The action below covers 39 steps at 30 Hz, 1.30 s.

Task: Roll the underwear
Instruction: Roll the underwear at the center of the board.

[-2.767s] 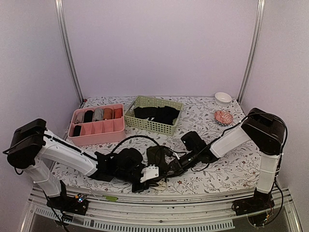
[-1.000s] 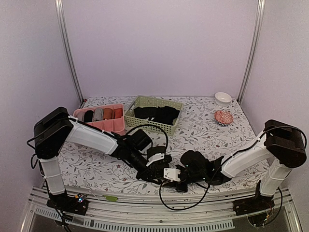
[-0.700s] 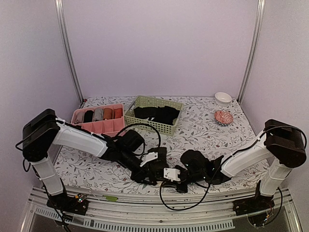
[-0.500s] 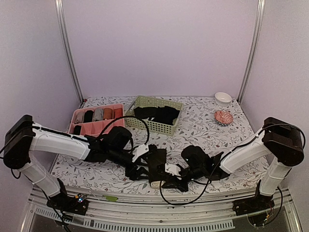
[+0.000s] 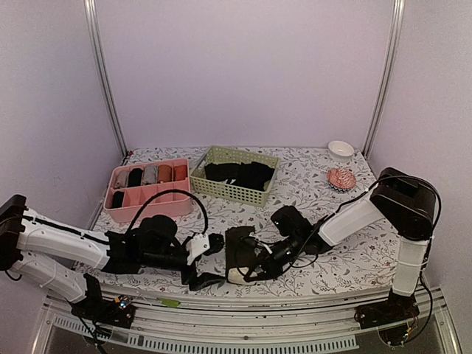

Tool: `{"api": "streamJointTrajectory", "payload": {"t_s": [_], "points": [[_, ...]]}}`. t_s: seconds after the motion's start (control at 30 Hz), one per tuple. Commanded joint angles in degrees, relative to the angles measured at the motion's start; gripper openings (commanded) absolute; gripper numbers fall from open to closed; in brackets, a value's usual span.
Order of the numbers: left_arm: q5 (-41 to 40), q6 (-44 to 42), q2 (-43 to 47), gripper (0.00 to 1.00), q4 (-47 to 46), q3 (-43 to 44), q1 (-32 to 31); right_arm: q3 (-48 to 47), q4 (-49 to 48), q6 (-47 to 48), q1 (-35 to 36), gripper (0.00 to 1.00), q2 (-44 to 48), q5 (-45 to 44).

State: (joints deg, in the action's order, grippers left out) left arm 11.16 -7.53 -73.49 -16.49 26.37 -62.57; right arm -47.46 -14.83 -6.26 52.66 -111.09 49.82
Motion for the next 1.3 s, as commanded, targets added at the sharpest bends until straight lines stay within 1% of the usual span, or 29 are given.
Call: {"api": "streamJointTrajectory", "payload": {"t_s": [0.0,0.1,0.2,0.37,0.53,0.77,0.87,0.93,0.97,1.03,1.1,1.17,1.27], "points": [[-6.12,-6.11,-0.43,0.85,-5.81,-1.64,-4.95,-5.52,9.42,-5.05,-0.88,0.0,-3.71,4.9],[-6.84,-8.84,-2.36,0.83,-7.14,-1.5,-6.86,-9.78,14.95,-5.86,-0.95,0.0,-6.19,7.34],[-7.27,-12.45,-4.64,0.8,-7.3,-0.73,-8.32,-11.94,17.09,-7.39,-1.2,0.0,-8.28,10.63],[-8.13,-15.64,-9.74,0.75,-5.89,1.83,-9.92,-12.59,17.02,-9.52,-2.55,0.0,-11.12,14.41],[-10.63,-17.51,-14.77,0.72,-4.71,3.88,-10.63,-13.08,16.99,-11.02,-3.66,0.0,-13.14,15.61],[-12.67,-19.72,-18.79,0.68,-5.4,5.38,-11.17,-13.59,17.46,-11.92,-4.1,0.0,-14.24,16.13],[-13.57,-20.7,-20.16,0.64,-5.04,6.07,-11.17,-14.04,17.97,-12.08,-4.08,0.0,-14.53,15.99],[-13.8,-21.29,-20.96,0.6,-4.59,6.51,-11.08,-14.47,18.43,-12.19,-4.08,0.0,-14.76,16.11],[-13.84,-21.64,-21.44,0.56,-4.12,6.72,-11.07,-14.53,18.49,-12.19,-4.07,0.0,-14.73,16.27],[-13.95,-21.98,-22.29,0.46,-2.42,7.14,-10.95,-14.56,18.57,-12.2,-4.1,0.0,-14.41,16.34],[-13.88,-21.73,-22.61,0.34,0.39,7.37,-10.64,-14.34,18.34,-12.28,-4.24,0.0,-13.67,16.49],[-12.5,-20.9,-22.14,0.25,2.33,7.3,-10.12,-13.9,17.48,-12.74,-4.71,0.0,-12.51,16.45],[-9.8,-19.48,-21.58,0.19,4.2,7.65,-9.3,-12.69,14.8,-14.07,-5.79,0.1,-10.37,17.71]]}}
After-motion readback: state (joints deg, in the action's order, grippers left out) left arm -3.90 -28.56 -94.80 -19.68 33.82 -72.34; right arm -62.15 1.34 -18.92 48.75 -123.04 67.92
